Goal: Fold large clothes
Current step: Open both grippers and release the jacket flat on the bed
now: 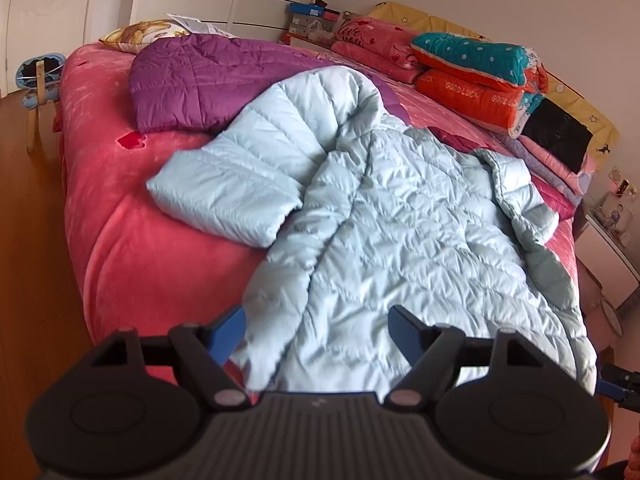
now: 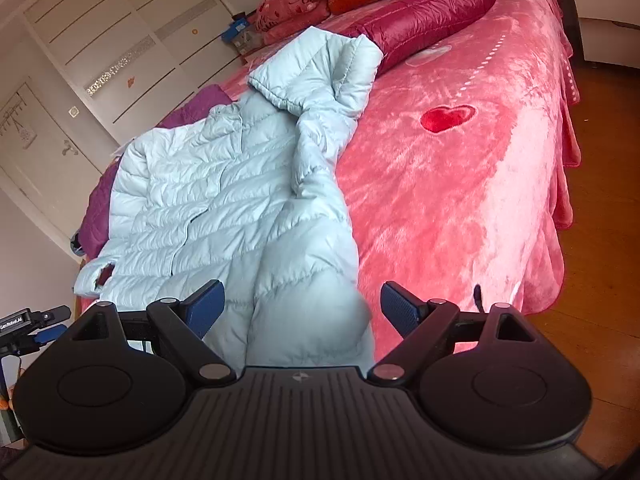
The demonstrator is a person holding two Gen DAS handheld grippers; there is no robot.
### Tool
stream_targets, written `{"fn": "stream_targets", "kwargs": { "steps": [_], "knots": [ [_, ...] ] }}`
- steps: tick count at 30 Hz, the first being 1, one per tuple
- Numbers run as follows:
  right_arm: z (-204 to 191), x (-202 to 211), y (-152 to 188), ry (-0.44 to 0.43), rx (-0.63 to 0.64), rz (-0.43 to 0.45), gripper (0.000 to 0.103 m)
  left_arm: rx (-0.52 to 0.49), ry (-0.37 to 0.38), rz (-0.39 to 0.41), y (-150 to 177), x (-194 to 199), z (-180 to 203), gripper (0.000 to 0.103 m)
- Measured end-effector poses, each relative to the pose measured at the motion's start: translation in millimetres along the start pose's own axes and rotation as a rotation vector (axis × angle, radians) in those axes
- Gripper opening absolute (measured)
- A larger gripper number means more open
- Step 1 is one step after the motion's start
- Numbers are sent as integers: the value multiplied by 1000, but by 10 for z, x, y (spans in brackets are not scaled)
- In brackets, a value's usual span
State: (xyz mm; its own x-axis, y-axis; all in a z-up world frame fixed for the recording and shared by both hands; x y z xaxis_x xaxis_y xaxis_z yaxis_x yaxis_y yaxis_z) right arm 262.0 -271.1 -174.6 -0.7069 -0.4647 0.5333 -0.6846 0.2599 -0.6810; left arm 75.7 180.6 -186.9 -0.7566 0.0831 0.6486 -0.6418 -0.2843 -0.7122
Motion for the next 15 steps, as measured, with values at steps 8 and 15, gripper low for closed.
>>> {"fn": "stream_targets", "kwargs": {
  "steps": [8, 15],
  "knots": [
    [-106, -134, 165, 1, 154, -45, 103, -23, 58, -8, 221, 227, 99, 78],
    [-374, -329, 282, 7, 293, -113, 75, -49, 89, -38, 384, 274, 194, 80]
  ]
}}
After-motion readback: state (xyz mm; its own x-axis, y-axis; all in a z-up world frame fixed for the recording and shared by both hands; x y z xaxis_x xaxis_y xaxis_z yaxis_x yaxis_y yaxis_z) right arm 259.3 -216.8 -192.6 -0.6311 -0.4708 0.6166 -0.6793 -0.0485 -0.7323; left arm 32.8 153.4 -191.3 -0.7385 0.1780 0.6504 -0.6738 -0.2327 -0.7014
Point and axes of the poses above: each gripper's, at about its wrist camera, not at the fingertips, and x roughly against the way its jaws point, z to its right, y to its underside, the point moved 8 cm from there along -x, roughly the way its jaws point, and after that the axes turned 1 degree about -x, right-handed, at the moved point
